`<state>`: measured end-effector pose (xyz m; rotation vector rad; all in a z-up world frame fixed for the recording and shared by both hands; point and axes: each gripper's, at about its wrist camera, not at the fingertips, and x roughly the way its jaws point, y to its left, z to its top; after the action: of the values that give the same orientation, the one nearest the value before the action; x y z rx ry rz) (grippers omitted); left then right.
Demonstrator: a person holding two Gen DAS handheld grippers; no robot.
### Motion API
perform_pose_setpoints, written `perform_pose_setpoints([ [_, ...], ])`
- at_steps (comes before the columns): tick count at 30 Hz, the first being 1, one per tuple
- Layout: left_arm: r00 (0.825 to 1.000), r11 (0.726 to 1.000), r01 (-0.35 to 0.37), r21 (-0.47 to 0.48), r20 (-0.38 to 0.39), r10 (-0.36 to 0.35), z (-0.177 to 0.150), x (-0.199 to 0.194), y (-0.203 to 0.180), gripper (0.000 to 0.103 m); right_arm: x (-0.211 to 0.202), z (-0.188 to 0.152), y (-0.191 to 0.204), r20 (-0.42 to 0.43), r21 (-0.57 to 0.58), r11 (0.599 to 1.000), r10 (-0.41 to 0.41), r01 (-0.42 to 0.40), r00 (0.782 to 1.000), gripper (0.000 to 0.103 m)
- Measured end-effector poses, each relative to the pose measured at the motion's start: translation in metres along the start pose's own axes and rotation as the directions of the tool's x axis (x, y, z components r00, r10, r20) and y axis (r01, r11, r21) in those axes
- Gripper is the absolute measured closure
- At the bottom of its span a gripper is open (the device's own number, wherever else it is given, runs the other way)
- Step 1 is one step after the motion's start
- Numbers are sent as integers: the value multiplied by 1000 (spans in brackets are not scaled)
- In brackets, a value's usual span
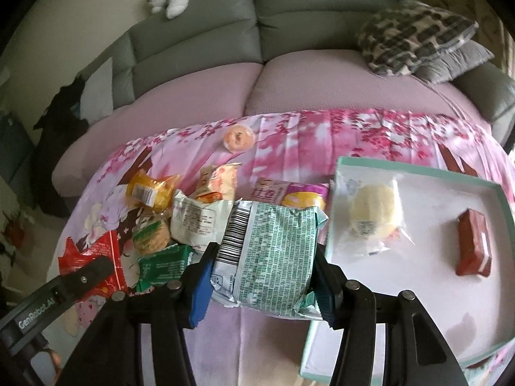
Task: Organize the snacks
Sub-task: 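Carry the red bag and green pack over the tray and release them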
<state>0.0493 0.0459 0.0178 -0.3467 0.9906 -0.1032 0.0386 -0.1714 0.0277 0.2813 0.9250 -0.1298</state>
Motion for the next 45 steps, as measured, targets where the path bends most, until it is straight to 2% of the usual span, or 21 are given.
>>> perform_pose_setpoints([
  [6, 1000, 998, 20, 60, 12, -20, -1, -4, -27, 42, -10, 4, -24, -10, 63, 997, -42, 43, 999, 46],
  [11, 999, 993, 35, 110, 9, -36, -4, -6, -48, 42, -21, 9, -53, -8, 123, 986, -108, 108, 994, 46],
  [17, 996, 979, 90, 183, 1, -92, -11, -7, -81, 42, -35, 9, -98, 1, 214, 960, -184, 180, 983, 46],
  [25, 983, 938, 184, 293, -45, -179, -29, -2, -132, 42, -53, 8, -152, 3, 320, 912, -272, 257, 962, 46],
  [33, 969, 883, 247, 399, -102, -225, -55, 11, -178, 42, -72, 0, -207, -13, 428, 836, -374, 343, 927, 46],
  [40, 960, 842, 281, 461, -152, -237, -77, 25, -209, 42, -74, -7, -234, -42, 475, 804, -385, 357, 922, 46],
  [45, 960, 818, 280, 502, -169, -225, -94, 36, -221, 42, -52, -17, -248, -117, 487, 791, -362, 371, 925, 46],
])
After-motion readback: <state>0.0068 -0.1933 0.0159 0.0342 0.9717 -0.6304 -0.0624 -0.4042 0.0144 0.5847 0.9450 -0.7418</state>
